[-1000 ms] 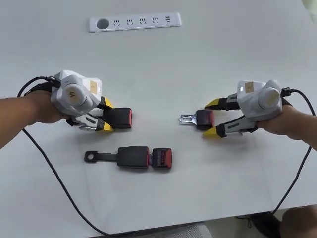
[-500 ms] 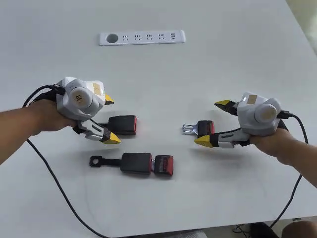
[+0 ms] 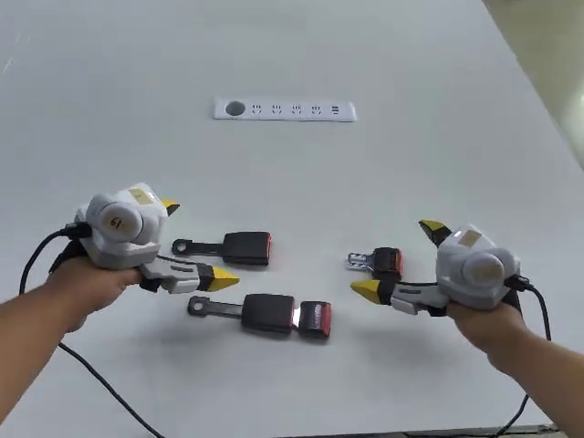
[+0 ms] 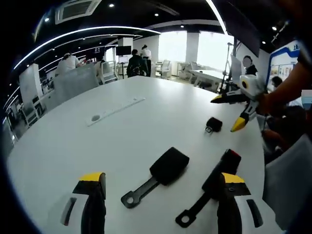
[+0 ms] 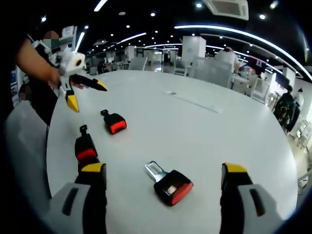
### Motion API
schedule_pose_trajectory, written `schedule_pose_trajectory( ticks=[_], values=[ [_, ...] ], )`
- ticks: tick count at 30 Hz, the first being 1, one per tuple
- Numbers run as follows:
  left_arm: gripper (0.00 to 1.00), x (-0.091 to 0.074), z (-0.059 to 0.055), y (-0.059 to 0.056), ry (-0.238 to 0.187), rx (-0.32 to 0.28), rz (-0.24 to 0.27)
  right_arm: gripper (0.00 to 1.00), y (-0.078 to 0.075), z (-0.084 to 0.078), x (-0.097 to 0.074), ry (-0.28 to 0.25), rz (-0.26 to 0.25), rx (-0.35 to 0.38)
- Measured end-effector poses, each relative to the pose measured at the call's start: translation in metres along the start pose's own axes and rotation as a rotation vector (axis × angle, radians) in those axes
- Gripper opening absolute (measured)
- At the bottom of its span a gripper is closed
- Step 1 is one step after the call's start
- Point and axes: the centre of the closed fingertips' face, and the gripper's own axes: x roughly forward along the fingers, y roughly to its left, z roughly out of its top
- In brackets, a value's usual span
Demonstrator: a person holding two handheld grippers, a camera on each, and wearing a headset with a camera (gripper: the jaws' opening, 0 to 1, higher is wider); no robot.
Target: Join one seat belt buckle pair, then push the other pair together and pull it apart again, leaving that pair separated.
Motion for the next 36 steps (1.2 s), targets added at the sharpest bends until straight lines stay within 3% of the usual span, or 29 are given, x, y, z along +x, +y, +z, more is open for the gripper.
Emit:
schedule_pose_trajectory(
  ticks=[12,18,21,29,36],
  values=[
    [1.00,-0.056,-0.027,-0.013,-0.038,-0.034,0.006,1.00,0.046,0.016,-0.016,-0.041,-0.015,-0.057],
    [0.99,-0.080,-0.035,-0.016,-0.054,-0.023,0.011,1.00,0.064,0.016,-0.024,-0.053,-0.020,-0.052],
    [0.99,-0.090,-0.043,-0.019,-0.068,-0.060,0.006,1.00,0.074,0.015,-0.031,-0.056,-0.026,-0.052],
    [0.99,-0.113,-0.064,-0.029,-0.080,-0.076,0.017,1.00,0.088,0.008,-0.051,-0.066,-0.047,-0.042],
    [0.98,-0.129,-0.071,-0.035,-0.106,-0.108,0.037,1.00,0.095,0.002,-0.064,-0.063,-0.068,-0.037]
  ],
)
